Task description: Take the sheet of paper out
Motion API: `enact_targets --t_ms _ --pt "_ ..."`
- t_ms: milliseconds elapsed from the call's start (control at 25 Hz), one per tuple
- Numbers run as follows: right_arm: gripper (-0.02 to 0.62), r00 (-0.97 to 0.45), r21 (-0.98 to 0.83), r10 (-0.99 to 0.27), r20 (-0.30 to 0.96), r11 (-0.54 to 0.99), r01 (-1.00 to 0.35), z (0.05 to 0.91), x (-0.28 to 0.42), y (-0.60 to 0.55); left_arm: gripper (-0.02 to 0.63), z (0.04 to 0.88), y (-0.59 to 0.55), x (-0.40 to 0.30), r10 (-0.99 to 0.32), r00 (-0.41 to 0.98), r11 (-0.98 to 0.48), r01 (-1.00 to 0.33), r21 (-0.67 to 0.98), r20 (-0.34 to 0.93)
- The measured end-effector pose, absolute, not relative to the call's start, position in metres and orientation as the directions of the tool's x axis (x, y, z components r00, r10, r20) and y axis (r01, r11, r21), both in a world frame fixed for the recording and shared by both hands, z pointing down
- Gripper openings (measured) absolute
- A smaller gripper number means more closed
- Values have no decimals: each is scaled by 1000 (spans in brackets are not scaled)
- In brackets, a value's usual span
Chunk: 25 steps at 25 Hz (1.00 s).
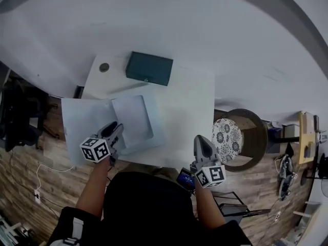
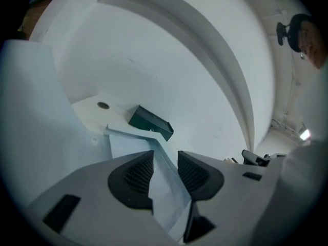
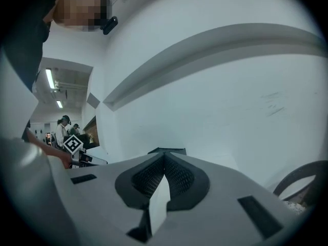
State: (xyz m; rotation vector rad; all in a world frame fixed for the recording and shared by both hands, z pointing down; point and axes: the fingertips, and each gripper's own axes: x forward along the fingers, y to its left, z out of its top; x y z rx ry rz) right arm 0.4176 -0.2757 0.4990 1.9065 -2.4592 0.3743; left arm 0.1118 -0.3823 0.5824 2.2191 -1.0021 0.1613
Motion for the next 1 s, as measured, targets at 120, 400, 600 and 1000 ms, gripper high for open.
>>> enact_targets --t_ms 120,400,600,1000 --pt "11 -294 -191 -943 160 262 -946 502 413 -301 140 603 -388 102 -594 686 -395 -703 592 420" --pt "12 -385 -238 -903 190 338 -910 527 403 -350 140 657 -384 92 -459 701 -242 -690 682 546" --pt "12 -431 -252 -876 218 376 -892 539 401 -373 141 687 -376 88 -379 716 -105 -663 741 586" --pt "12 -442 -356 -864 240 346 -868 555 404 -383 141 720 -360 102 -221 756 17 -629 777 617"
